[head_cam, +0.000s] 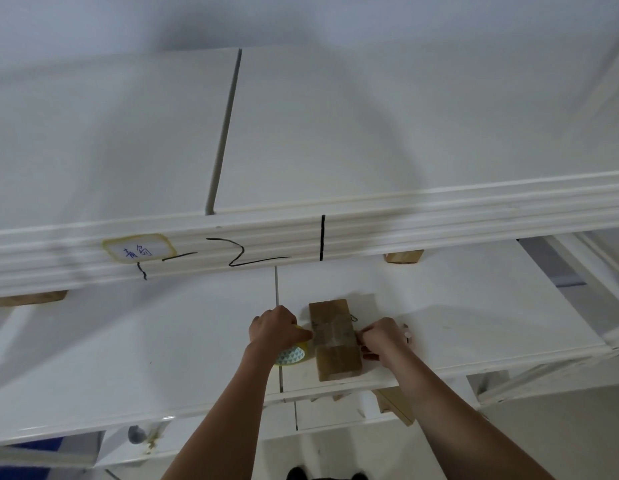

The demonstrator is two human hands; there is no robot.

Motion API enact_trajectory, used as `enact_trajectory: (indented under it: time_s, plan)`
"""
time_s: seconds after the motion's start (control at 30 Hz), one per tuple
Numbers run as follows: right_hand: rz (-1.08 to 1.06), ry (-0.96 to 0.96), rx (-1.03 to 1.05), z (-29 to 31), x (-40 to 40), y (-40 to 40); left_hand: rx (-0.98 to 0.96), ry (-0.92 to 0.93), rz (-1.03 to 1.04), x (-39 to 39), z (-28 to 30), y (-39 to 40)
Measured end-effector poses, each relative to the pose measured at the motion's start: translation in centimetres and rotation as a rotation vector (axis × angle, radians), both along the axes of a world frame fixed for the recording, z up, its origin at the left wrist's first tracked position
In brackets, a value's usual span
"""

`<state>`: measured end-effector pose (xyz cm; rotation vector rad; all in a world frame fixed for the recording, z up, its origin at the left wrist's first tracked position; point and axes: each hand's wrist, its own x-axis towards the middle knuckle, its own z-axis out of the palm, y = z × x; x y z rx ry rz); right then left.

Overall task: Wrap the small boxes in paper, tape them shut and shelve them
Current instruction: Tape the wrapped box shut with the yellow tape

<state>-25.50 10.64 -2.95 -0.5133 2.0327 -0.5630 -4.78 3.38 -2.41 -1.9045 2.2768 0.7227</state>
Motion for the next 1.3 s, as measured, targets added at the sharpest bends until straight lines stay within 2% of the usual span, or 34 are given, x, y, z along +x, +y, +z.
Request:
enact_trajectory:
  time_s: [0.1,0.3,0.47,0.9,1.17,1.3]
  plan:
    - [0.042,0.125,-0.015,0.5,0.4,0.5,0.001,0.003,0.002,0.0,0.0,0.2]
    - [0.054,0.238,-0.059,0.6,1.4,0.6,-0.004,0.011,0.010,0.0,0.1,0.5]
    - [0.078,0.446,-0.207,1.8,4.0,0.4,-0.002,0.007,0.015,0.0,0.2,0.5]
    - [0.445,0.501,-0.017,3.4,6.9,-1.7,0.004,0.045,0.032,-0.1,-0.2,0.8]
    - [0.462,0.488,0.089,3.2,8.3,-2.8,0.082,0.108,0.002,0.6,0.2,0.9]
    - [0.349,0.501,0.105,2.5,9.0,-2.6,0.102,0.159,0.022,1.7,-0.1,0.6]
